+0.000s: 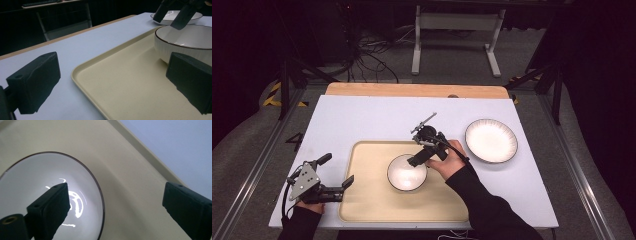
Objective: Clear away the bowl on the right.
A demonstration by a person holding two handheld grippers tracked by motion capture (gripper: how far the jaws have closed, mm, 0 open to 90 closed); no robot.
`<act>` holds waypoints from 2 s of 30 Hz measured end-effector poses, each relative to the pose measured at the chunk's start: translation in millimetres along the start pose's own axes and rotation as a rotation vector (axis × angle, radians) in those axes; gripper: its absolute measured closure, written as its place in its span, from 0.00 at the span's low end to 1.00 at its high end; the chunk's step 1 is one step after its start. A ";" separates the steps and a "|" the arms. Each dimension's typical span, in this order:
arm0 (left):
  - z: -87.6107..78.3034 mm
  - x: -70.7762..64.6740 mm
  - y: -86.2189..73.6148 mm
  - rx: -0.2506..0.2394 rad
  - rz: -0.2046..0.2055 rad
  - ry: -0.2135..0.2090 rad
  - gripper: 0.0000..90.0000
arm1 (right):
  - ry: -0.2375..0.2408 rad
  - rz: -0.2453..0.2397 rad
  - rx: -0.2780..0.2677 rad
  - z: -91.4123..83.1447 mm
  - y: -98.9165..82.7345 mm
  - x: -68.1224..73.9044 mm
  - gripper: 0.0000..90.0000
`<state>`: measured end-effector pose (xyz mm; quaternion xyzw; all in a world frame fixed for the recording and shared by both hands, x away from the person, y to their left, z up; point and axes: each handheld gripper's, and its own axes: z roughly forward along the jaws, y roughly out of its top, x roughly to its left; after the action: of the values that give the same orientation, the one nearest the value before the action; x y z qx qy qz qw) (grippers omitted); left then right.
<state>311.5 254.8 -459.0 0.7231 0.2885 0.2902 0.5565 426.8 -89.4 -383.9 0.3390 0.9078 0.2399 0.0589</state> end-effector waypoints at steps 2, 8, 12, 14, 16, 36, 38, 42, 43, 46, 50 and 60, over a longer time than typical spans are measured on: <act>-0.1 0.0 0.1 0.002 0.001 -0.001 0.00 | 0.001 -0.004 -0.021 -4.8 -0.7 0.6 0.06; -0.1 0.1 0.1 0.002 0.000 0.000 0.00 | -0.027 -0.057 -0.061 -15.5 -3.3 4.8 0.06; -0.1 -0.5 -0.2 -0.003 -0.004 0.003 0.00 | -0.054 -0.117 -0.114 -24.6 -3.6 6.9 0.05; 0.0 -0.4 -0.1 0.000 -0.004 0.003 0.00 | -0.064 -0.134 -0.140 -28.5 -4.6 7.0 0.05; 0.2 -0.2 0.1 0.002 0.003 -0.001 0.00 | -0.093 -0.157 -0.176 -31.7 -6.9 7.1 0.05; 1.2 -1.3 0.2 0.007 0.011 0.002 0.00 | -0.094 -0.204 -0.530 -69.8 -50.2 -7.5 0.02; 1.1 -1.3 0.2 0.006 0.009 0.003 0.00 | -0.105 -0.205 -0.556 -72.3 -55.2 -10.0 0.03; 1.2 -1.4 0.2 0.007 0.010 0.003 0.00 | -0.116 -0.196 -0.582 -78.7 -66.6 -16.3 0.02; 1.2 -1.4 0.2 0.007 0.011 0.003 0.00 | -0.123 -0.196 -0.586 -79.9 -68.7 -17.1 0.02; 1.3 -1.6 0.2 0.007 0.008 0.004 0.00 | -0.159 -0.204 -0.605 -85.9 -78.7 -20.2 0.02; 1.4 -1.7 0.2 0.007 0.007 0.004 0.00 | -0.177 -0.229 -0.645 -92.0 -89.7 -23.4 0.01; 1.6 -1.6 0.3 0.008 0.006 0.005 0.00 | -0.190 -0.193 -0.755 -100.2 -120.3 -34.0 0.00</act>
<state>311.7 252.5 -459.2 0.7255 0.2888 0.2927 0.5519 355.2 -229.8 -355.1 0.2275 0.7740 0.5175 0.2853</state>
